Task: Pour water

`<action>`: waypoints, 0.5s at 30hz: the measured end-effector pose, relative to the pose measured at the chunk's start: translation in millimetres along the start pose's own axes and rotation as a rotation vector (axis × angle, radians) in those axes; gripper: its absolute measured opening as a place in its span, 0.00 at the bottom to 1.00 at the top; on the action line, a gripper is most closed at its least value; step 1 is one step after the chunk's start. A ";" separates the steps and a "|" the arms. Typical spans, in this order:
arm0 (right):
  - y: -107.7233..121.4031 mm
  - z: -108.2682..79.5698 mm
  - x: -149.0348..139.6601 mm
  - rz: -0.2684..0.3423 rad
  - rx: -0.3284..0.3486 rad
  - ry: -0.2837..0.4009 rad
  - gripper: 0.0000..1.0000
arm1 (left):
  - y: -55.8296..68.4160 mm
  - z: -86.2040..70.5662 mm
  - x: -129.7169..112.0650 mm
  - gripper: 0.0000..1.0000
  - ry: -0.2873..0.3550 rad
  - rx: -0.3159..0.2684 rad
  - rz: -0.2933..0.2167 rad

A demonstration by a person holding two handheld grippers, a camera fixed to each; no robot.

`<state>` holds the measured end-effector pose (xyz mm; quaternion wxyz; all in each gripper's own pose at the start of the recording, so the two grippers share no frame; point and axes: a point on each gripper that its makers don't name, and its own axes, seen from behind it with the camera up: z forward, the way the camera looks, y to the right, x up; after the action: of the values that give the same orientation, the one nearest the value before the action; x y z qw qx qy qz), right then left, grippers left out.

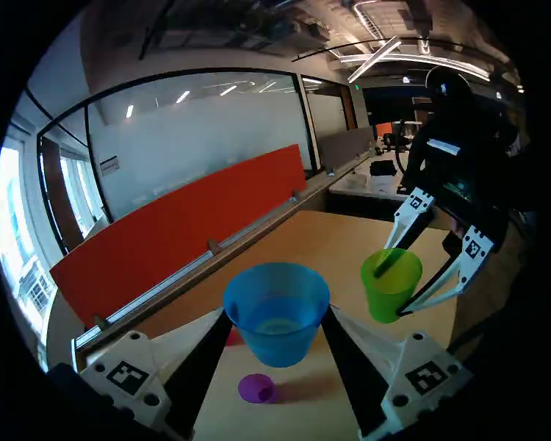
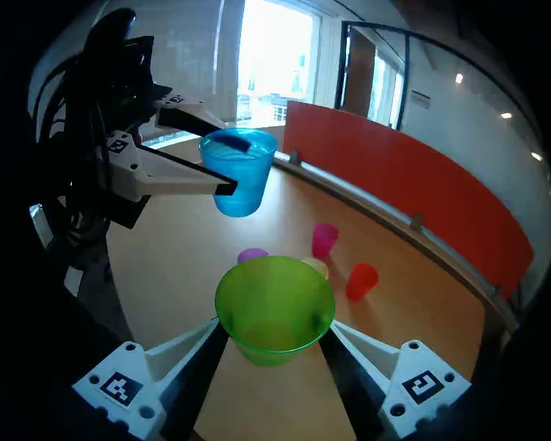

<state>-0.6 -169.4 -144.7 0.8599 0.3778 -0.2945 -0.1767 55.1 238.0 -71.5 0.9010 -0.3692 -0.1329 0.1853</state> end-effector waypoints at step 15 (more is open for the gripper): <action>-4.6 -4.6 6.6 -0.011 0.021 0.007 0.86 | 10.7 2.2 23.6 0.85 0.046 -0.029 0.141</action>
<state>7.0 -173.3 -148.1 0.8560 0.3889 -0.2911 -0.1772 72.9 256.6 -75.2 0.8831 -0.3948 -0.0884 0.2377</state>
